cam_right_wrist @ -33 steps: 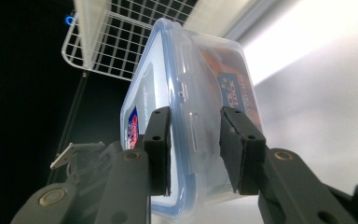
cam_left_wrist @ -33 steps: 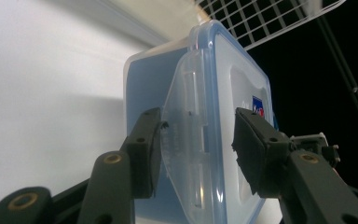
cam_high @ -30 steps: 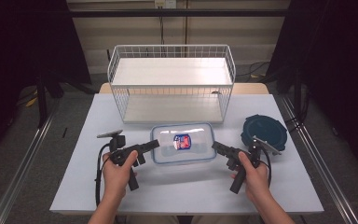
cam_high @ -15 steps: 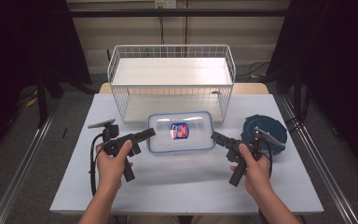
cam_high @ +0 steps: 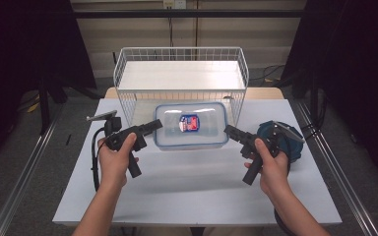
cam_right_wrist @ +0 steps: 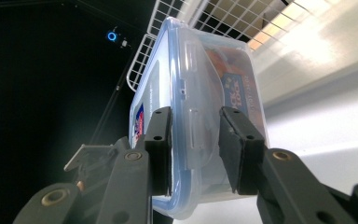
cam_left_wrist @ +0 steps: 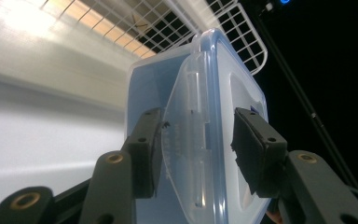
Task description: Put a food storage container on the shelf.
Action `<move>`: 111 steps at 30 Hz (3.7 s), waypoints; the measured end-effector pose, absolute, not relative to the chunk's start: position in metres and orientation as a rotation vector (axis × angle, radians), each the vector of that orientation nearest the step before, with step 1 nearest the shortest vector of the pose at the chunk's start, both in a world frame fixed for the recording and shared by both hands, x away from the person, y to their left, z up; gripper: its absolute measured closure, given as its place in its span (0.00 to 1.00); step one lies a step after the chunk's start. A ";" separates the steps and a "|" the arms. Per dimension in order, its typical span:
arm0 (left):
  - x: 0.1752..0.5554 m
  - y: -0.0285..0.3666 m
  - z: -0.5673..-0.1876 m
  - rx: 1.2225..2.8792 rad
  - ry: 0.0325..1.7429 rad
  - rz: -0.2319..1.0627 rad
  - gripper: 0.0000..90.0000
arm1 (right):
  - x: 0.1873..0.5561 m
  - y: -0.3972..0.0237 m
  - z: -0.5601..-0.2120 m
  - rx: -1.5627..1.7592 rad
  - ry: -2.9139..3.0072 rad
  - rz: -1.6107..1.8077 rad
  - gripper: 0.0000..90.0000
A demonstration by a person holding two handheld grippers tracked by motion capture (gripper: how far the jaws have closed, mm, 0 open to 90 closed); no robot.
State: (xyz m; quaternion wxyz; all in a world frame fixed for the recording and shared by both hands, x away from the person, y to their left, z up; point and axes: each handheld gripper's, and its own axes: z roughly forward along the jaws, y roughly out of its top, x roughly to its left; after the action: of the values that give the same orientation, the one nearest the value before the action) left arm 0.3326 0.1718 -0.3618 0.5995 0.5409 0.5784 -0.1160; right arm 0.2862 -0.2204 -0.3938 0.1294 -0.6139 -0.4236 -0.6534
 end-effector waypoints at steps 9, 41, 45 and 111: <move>0.343 0.174 -0.343 1.218 1.322 -0.272 0.60 | 0.299 -0.218 -0.367 -1.764 -1.237 -1.953 0.74; 0.400 0.175 -0.294 1.161 1.296 -0.225 0.60 | 0.351 -0.209 -0.322 -1.749 -1.193 -2.073 0.74; 0.408 0.176 -0.291 1.154 1.298 -0.229 0.60 | 0.356 -0.207 -0.320 -1.748 -1.182 -2.079 0.74; 0.488 0.169 -0.294 1.090 1.354 -0.135 0.60 | 0.442 -0.196 -0.323 -1.859 -1.078 -2.086 0.74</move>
State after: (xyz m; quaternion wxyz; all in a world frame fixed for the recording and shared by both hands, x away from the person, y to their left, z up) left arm 0.4876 0.1689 -0.2939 0.6435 0.4787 0.5943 -0.0592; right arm 0.4421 -0.1961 -0.3228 0.0732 -0.6190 -0.3591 -0.6947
